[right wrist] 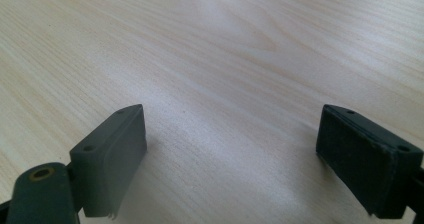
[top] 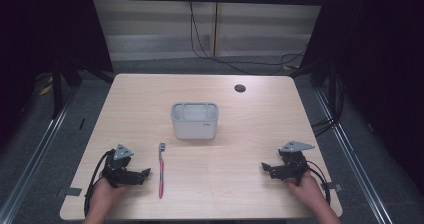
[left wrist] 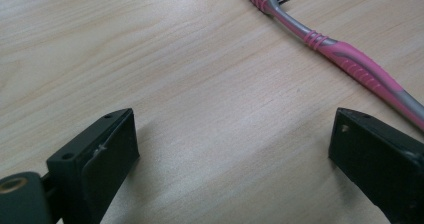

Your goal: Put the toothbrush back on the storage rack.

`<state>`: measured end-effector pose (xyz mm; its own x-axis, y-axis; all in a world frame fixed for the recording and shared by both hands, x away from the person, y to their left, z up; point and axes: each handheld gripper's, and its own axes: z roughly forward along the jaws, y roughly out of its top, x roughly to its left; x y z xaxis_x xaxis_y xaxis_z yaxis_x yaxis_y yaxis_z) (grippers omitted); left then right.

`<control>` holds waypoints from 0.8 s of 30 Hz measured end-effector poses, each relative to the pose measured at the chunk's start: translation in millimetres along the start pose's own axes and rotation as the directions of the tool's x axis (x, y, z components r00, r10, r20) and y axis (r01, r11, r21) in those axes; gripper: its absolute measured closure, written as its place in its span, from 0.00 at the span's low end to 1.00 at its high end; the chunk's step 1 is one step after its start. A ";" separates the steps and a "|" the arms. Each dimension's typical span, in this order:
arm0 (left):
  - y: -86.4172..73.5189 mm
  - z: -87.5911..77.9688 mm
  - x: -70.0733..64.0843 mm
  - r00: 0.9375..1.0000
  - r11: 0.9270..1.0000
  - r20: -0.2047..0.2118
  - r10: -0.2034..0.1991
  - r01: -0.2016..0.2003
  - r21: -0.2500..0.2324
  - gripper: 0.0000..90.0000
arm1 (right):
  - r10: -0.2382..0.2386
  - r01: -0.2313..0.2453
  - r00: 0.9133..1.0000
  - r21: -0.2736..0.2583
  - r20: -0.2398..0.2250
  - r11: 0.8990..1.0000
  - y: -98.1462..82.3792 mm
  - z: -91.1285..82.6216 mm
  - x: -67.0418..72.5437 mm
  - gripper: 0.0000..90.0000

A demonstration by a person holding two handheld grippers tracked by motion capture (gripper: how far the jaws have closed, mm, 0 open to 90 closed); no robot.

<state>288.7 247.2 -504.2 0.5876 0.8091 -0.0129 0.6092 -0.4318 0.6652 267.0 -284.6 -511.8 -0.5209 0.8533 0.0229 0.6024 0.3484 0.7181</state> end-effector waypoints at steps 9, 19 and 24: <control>9.0 -6.1 -3.0 0.999 0.994 -0.024 -0.034 0.037 0.101 0.18 | 0.000 0.000 1.000 0.000 0.000 1.000 0.0 0.0 0.0 0.13; 25.0 -12.7 2.2 0.977 0.956 0.013 -0.211 0.204 0.213 0.30 | 0.000 0.000 1.000 0.000 0.000 1.000 0.0 0.0 0.1 0.13; 38.3 -11.3 3.3 0.960 0.936 0.049 -0.275 0.256 0.241 0.32 | 0.004 -0.004 1.000 0.002 0.001 1.000 -0.1 -0.2 0.4 0.13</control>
<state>308.0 237.9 -470.3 0.4230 0.8760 -0.2317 0.8490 -0.2937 0.4393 266.7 -284.4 -511.7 -0.5178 0.8551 0.0251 0.6056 0.3457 0.7167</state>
